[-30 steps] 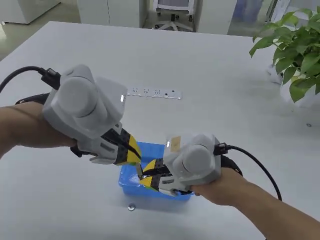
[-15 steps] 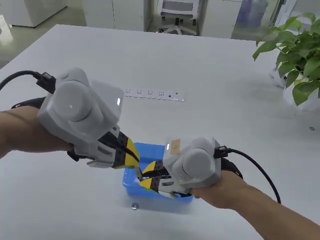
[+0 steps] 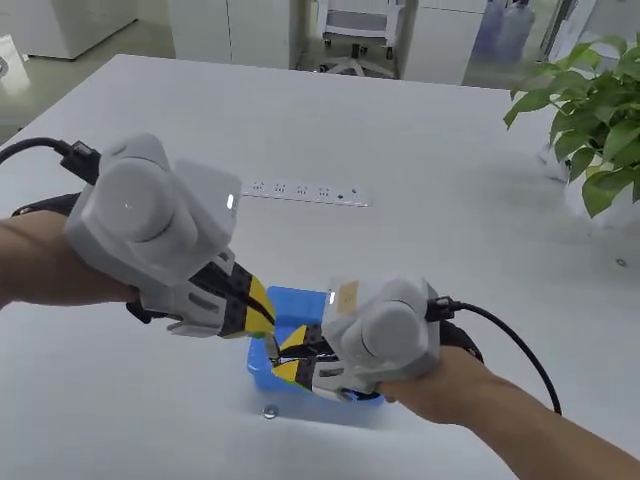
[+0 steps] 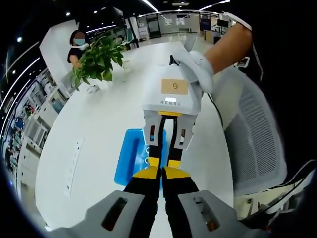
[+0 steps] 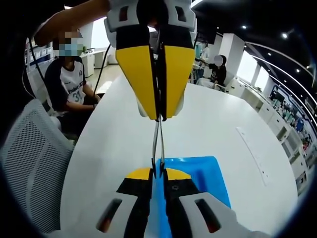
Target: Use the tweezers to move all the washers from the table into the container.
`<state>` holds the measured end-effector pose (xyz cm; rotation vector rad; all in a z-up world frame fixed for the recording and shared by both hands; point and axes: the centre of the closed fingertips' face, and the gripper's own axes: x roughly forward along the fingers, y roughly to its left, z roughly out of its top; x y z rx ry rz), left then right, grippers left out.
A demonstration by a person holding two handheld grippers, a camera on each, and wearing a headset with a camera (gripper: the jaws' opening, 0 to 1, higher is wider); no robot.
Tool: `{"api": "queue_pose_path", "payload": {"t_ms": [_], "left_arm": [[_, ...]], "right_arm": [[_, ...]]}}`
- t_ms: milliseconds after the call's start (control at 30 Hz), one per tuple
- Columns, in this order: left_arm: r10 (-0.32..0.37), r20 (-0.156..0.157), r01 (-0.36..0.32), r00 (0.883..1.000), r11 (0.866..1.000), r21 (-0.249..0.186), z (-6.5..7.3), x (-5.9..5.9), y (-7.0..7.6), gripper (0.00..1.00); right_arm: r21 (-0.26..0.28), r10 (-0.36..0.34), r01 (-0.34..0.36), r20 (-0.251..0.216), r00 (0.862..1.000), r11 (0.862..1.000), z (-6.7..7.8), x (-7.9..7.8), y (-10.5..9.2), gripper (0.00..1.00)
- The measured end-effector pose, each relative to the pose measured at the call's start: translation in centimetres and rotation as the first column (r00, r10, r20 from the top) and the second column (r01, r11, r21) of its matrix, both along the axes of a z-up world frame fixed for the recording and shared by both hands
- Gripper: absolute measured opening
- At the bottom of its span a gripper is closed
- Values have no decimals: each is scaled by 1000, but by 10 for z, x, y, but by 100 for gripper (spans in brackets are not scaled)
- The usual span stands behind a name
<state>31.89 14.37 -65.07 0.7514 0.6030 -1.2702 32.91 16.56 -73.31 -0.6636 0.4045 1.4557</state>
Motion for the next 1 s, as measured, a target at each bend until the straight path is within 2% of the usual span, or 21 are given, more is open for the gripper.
{"api": "queue_pose_path", "payload": {"t_ms": [167,500,1000], "left_arm": [[8,-6,-8,1000,1000,2,-1,-5,3,5],[20,-32,-20,999,1000,11,-12,-14,7,5],[15,-88,-13,996,1000,27,-37,-19,6,5]], "right_arm": [[1,10,-10,-4,1000,1000,-1,-6,3,10],[-3,20,-21,-28,999,1000,-13,-16,5,10],[-12,21,-21,-65,998,1000,-36,-23,4,10]]}}
